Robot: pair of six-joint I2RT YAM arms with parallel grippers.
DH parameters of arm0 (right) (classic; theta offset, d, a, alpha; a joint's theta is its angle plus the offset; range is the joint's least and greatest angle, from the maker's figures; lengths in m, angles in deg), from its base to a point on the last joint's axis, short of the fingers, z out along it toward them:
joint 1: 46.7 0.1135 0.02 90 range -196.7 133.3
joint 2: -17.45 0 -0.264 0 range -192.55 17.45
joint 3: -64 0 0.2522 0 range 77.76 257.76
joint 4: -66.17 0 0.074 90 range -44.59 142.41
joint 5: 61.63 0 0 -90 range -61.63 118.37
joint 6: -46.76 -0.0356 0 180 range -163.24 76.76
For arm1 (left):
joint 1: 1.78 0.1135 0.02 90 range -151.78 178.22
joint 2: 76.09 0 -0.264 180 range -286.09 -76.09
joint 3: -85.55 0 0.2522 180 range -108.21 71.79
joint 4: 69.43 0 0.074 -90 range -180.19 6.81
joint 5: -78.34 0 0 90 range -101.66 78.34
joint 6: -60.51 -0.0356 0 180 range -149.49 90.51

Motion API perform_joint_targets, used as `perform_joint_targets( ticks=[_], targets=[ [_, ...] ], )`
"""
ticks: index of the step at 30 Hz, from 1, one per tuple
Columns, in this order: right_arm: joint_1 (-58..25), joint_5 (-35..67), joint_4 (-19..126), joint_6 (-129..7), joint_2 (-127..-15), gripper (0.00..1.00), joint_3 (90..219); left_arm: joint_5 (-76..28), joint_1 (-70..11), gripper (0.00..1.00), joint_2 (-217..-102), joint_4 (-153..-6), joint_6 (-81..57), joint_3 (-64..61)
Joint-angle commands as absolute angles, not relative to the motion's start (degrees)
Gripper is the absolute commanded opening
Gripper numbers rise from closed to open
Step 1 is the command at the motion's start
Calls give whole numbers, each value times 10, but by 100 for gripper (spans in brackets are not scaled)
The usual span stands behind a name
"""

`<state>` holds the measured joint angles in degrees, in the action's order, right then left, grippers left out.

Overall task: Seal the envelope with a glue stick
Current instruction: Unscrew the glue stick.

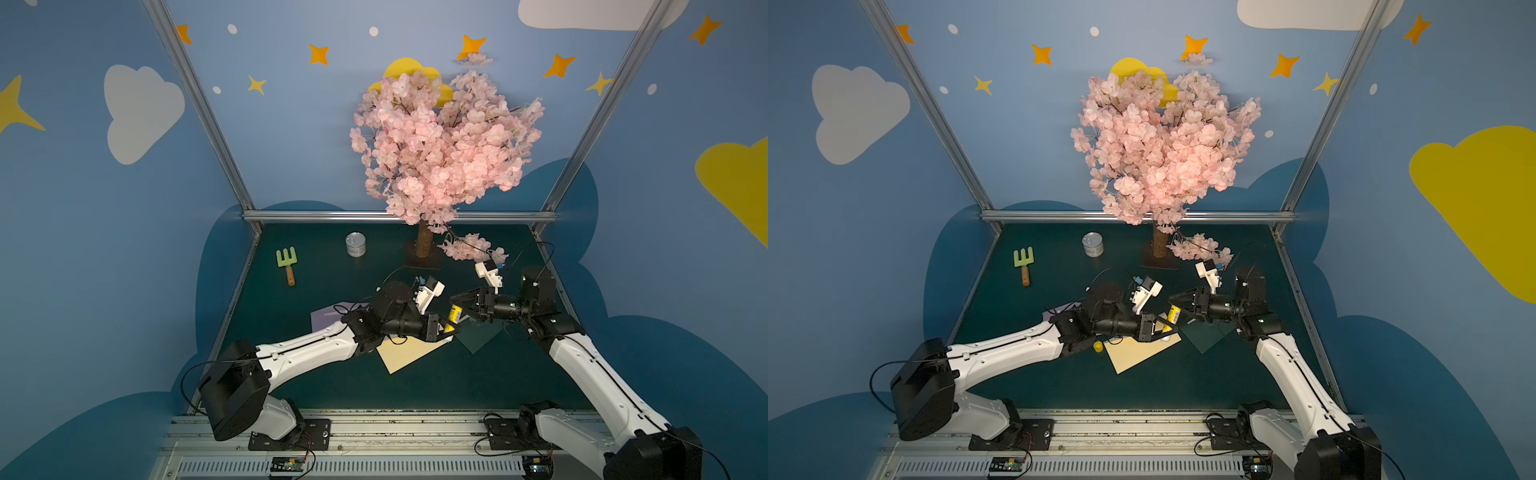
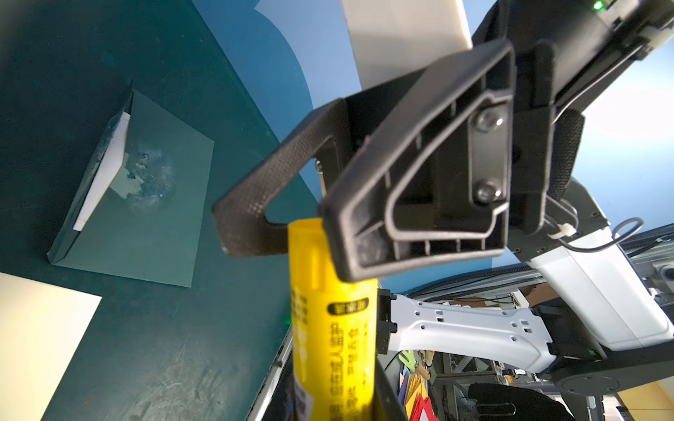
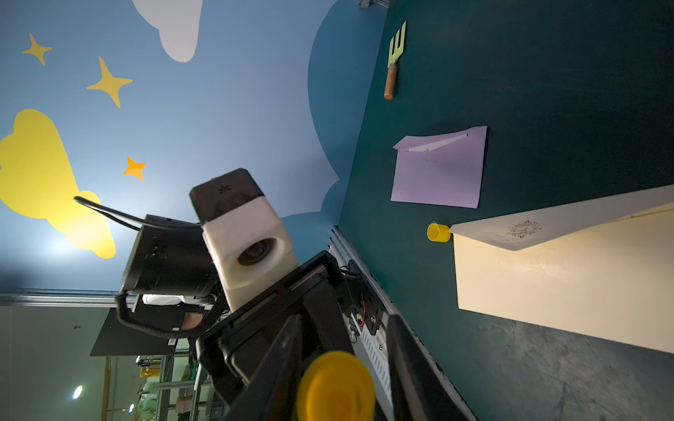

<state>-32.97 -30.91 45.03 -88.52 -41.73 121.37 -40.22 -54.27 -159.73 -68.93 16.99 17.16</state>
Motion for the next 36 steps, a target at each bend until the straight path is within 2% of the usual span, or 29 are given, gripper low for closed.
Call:
perform_joint_targets(
  ticks=[1, 10, 17, 24, 31, 36],
  targets=[
    [-326, -303, 432, -866, -419, 35, 1226, -410, -539, 3, -1602, -671, 169, 170],
    [-325, -281, 404, -850, -421, 18, 1230, -409, -540, 3, -1605, -678, 166, 168],
    [-324, -224, 322, -804, -432, 11, 1247, -344, -555, 3, -1611, -794, 110, 126],
    [-302, -61, 188, -740, -465, 4, 1293, -193, -580, 3, -1634, -921, 70, 68],
    [-229, 159, 133, -751, -514, 0, 1336, -29, -597, 3, -1685, -1039, 81, -6],
    [-201, 249, 124, -765, -524, 0, 1350, 38, -601, 3, -1715, -1092, 82, -43]
  ],
)
